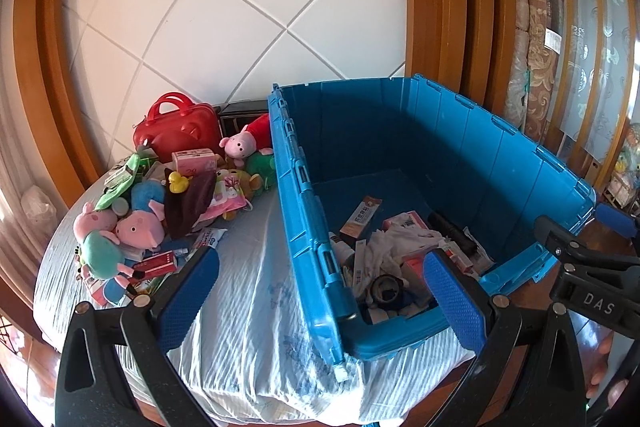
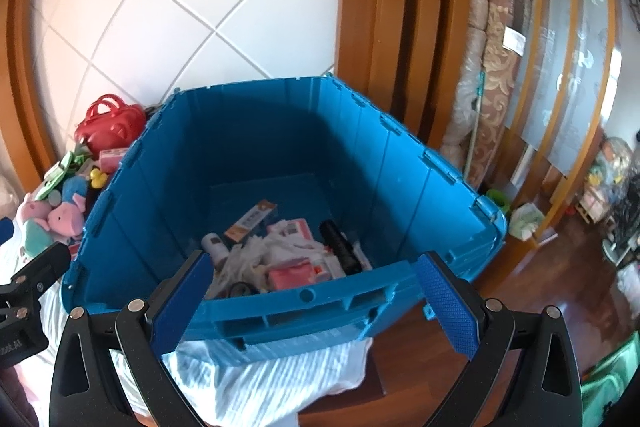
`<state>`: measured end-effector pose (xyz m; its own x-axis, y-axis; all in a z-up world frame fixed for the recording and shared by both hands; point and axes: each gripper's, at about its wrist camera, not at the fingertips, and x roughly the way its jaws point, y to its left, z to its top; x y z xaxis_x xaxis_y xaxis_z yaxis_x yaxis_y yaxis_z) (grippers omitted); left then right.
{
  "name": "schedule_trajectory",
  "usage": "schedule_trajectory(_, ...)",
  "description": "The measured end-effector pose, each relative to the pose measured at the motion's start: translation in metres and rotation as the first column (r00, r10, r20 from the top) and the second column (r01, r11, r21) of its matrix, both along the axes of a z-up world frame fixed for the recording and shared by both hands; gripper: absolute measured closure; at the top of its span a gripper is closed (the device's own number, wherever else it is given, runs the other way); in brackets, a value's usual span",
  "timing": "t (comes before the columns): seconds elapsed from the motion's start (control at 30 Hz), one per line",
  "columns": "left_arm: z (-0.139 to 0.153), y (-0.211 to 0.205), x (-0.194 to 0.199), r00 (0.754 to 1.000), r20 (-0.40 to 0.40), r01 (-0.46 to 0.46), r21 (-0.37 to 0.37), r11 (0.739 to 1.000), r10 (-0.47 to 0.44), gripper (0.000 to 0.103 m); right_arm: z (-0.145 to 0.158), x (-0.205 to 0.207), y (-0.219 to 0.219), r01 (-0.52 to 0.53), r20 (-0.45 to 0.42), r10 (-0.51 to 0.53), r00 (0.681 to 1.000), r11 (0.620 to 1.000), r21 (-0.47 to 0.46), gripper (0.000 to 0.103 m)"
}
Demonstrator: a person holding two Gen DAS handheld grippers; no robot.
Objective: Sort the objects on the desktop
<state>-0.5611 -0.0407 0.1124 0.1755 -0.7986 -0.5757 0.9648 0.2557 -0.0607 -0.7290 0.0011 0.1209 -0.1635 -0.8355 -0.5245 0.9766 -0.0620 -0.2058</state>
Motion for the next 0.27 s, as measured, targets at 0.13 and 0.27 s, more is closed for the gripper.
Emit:
schedule_trajectory(0.13,0.0007,-0.0050,-0.0031,1.000,0.000,0.003,0.003,1.000,-0.003,0.000,-0.0005,-0.0043,-0.0069,0.003,0.003,-0.003,1.000,1.000,0.009,0.000)
schedule_trajectory(0.27,0.0003,-0.0084,-0.0057,1.000,0.005,0.012,0.003,1.000,-0.012,0.000,-0.0023,-0.0061,-0.0102,0.001,0.005,-0.002,1.000,1.000,0.017,0.000)
